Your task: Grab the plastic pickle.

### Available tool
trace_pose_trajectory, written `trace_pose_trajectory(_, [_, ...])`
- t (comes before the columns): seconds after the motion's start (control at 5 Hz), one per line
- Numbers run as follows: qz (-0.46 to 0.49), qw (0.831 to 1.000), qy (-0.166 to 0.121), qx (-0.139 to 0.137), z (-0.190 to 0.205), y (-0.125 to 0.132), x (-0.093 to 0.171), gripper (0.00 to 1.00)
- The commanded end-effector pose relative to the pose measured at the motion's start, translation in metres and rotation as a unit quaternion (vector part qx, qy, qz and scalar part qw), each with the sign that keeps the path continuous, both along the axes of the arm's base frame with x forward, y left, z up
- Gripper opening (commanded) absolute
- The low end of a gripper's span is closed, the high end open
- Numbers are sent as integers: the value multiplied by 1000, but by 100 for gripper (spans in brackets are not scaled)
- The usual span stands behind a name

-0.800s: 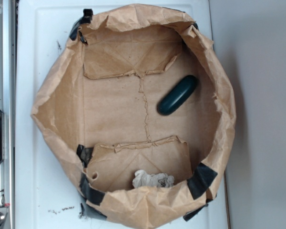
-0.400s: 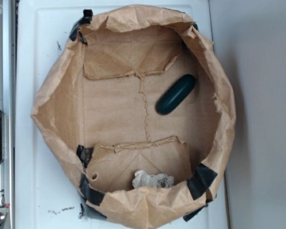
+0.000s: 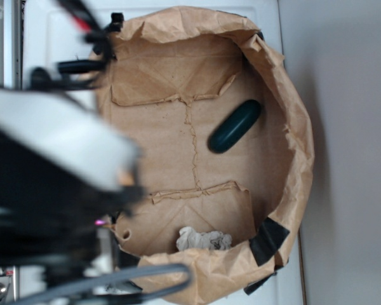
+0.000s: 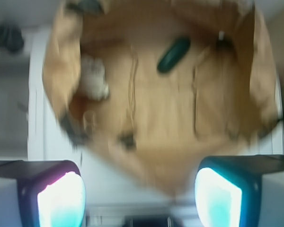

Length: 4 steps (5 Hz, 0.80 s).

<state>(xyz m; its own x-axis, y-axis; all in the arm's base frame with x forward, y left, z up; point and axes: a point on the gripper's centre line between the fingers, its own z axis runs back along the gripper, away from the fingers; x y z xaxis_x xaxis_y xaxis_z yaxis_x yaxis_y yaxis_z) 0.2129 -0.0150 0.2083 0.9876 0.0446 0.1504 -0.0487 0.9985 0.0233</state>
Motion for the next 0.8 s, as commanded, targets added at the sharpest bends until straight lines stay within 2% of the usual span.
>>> trace_pose_trajectory(0.0, [14, 1000, -21, 0, 13, 6, 5, 100])
trace_pose_trajectory(0.2, [14, 1000, -21, 0, 13, 6, 5, 100])
trace_pose_trajectory(0.4, [48, 999, -13, 22, -37, 33, 24, 100])
trace_pose_trajectory(0.6, [76, 997, 10, 31, -77, 58, 35, 100])
